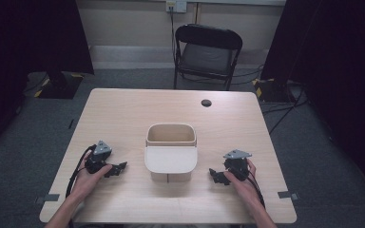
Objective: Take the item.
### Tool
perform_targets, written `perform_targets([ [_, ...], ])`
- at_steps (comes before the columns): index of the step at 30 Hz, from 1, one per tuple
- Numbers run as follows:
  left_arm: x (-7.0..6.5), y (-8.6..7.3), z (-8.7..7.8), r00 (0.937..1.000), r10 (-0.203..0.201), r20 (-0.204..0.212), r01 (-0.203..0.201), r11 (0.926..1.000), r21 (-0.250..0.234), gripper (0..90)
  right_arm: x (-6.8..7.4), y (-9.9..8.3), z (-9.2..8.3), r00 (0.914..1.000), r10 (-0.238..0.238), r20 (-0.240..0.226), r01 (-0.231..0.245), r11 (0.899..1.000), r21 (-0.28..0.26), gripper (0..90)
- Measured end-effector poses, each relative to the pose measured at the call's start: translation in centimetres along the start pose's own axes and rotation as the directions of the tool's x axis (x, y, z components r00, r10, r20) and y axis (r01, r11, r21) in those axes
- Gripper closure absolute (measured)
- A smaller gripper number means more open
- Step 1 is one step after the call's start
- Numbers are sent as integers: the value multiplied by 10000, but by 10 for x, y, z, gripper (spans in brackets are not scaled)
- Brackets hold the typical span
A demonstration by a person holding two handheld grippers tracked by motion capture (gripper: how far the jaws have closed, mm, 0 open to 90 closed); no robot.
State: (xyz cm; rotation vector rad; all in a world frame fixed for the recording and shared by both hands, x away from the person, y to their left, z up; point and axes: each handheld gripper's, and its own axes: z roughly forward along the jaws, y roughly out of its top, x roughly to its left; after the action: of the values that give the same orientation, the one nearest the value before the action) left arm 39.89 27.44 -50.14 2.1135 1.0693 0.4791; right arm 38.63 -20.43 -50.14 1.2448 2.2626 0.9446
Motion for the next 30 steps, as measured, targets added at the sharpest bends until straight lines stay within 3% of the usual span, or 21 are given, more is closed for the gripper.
perform_targets([
  [8, 0, 0, 0, 10000, -8, 2, 8, 10000, 10, 139, 0, 0, 0, 10000, 31, 5, -31, 10000, 6, 39],
  [11, 0, 0, 0, 10000, 0, 1, 0, 10000, 4, 139, 0, 0, -2, 9998, 159, 80, -157, 9998, -150, 137],
  [17, 0, 0, 0, 10000, -15, 2, 15, 10000, -6, 139, 0, 1, -4, 9998, 203, 55, -201, 9991, -370, 149],
  [30, 0, 0, 0, 10000, -8, 2, 8, 10000, 11, 139, 6, 7, -15, 9988, 226, -430, -273, 9934, -1116, 170],
])
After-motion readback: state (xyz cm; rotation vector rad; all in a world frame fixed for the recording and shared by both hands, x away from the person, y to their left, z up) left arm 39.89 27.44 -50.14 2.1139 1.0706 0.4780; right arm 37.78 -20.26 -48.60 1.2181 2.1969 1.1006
